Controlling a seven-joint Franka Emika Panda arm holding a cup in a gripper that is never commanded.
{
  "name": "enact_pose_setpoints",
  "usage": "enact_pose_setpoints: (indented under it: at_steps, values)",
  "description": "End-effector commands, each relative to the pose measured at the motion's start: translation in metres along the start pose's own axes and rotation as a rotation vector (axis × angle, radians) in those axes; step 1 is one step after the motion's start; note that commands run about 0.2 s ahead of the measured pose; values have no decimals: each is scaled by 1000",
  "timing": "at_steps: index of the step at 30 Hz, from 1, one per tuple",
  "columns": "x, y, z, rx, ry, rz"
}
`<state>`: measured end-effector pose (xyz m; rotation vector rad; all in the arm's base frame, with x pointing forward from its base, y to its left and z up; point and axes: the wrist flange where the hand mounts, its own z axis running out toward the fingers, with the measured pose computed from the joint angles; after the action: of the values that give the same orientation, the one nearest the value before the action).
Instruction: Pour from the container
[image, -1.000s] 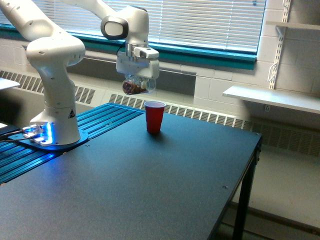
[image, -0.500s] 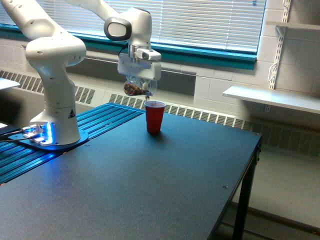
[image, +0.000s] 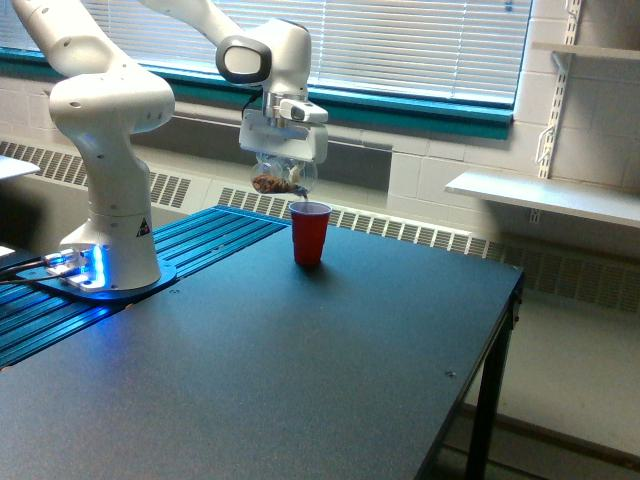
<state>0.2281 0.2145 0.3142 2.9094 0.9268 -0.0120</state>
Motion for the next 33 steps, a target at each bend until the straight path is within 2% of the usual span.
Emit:
enact_pose_setpoints:
  at_steps: [1,33]
  values:
    - [4,3,0,-21,-5,9]
    - [17,1,-12,-112,-61,-60]
